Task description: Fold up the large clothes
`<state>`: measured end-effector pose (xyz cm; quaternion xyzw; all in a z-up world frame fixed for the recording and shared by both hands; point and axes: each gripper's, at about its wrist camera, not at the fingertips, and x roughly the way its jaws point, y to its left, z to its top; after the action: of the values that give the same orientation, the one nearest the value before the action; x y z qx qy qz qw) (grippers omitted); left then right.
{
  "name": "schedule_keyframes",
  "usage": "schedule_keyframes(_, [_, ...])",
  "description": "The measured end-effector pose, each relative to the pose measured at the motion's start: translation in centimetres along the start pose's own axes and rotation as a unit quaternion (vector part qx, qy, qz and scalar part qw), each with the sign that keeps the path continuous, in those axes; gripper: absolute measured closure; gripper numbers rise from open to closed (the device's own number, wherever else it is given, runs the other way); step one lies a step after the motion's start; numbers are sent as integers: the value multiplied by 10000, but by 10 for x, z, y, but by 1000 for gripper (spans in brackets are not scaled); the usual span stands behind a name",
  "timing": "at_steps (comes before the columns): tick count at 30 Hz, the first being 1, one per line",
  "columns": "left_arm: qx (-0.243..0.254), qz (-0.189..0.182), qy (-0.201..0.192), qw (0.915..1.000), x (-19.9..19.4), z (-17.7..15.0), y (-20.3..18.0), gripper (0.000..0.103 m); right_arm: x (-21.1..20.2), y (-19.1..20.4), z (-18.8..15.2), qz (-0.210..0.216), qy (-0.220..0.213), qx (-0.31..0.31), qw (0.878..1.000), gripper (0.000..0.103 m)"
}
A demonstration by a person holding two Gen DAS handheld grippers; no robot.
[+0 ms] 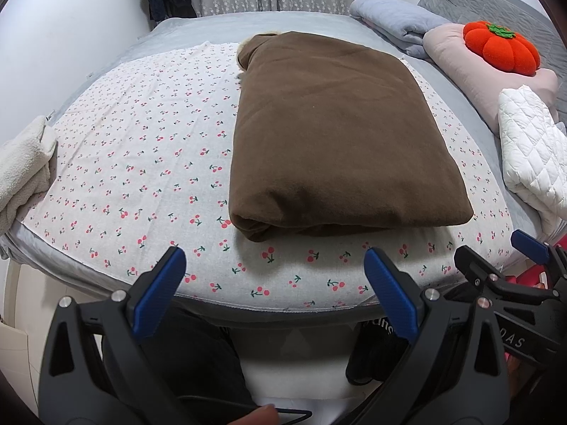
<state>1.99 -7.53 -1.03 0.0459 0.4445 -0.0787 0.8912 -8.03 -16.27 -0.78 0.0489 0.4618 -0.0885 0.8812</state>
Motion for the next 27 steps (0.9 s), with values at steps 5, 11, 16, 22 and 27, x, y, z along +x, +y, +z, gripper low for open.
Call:
schedule_keyframes(5, [5, -3, 5, 10000, 0, 0, 0, 3, 1, 0, 0, 3, 4, -5, 10000, 3])
schedule_keyframes(11, [-2, -9, 21, 10000, 1, 0, 1, 3, 3, -1, 1, 18, 24, -17, 10000, 3])
schedule_keyframes(16, [3, -18, 58, 10000, 4, 0, 3, 3, 4, -1, 1, 17, 39, -9, 10000, 3])
schedule_keyframes(22, [-21, -40, 143, 9999, 12, 1, 5, 3, 9, -1, 2, 14, 70, 9, 10000, 3])
schedule_keyframes(27, [-35, -64, 200, 9998, 19, 3, 8, 3, 12, 1, 4, 16, 79, 41, 10000, 3])
